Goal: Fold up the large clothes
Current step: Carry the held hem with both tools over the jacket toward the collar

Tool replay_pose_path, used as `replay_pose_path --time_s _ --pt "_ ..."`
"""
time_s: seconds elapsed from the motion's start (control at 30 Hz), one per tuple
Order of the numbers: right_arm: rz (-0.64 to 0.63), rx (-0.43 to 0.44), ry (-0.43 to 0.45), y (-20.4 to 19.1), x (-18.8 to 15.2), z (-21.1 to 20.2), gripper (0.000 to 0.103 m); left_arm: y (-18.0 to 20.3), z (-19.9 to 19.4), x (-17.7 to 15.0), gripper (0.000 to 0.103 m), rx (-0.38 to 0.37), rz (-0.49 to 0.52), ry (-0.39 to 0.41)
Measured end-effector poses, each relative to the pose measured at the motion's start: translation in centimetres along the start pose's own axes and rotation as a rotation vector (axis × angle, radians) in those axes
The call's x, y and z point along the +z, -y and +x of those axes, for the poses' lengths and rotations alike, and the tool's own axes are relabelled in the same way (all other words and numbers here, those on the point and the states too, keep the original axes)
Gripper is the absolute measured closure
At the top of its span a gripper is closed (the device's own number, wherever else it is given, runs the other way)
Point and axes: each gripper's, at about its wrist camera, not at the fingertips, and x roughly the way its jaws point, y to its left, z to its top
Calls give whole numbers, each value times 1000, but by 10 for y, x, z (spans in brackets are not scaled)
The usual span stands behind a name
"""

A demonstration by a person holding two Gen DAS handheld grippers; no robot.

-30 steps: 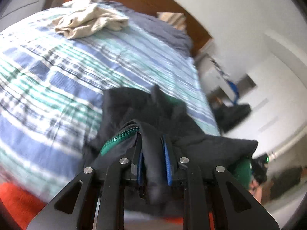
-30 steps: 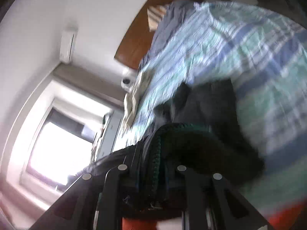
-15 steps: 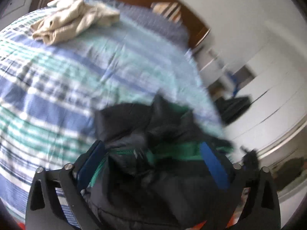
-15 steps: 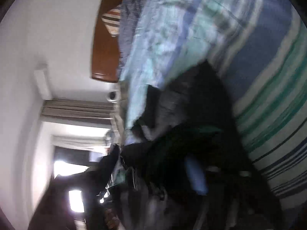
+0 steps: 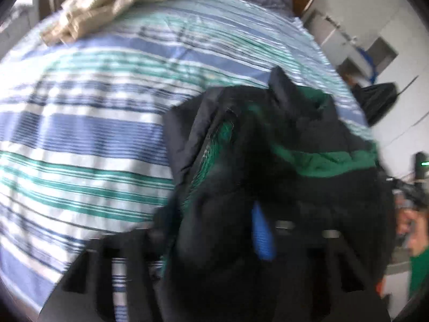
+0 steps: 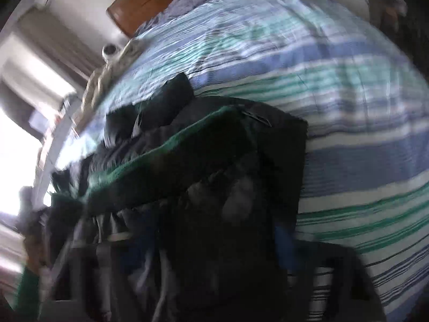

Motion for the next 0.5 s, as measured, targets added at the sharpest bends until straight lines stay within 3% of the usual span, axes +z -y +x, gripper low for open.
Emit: replay_pose_path --time_s 0.03,0.07,0.2,0.3,0.43,0.5 --pt "-35 -38 16 -8 -3 -12 83 4 -7 0 88 26 5 15" --pt "-59 -65 33 -12 -4 -21 86 5 -17 3 90 36 1 40" --pt "-129 -118 195 -32 14 -69 88 13 -65 27 91 5 -24 212" --pt "-124 -138 320 -41 47 -90 88 29 -84 54 91 82 -3 355" --pt "-54 -167 389 -36 86 -75 88 40 -61 85 90 173 15 430" --pt "-39 -205 389 -31 96 -54 88 41 -28 95 90 231 22 429"
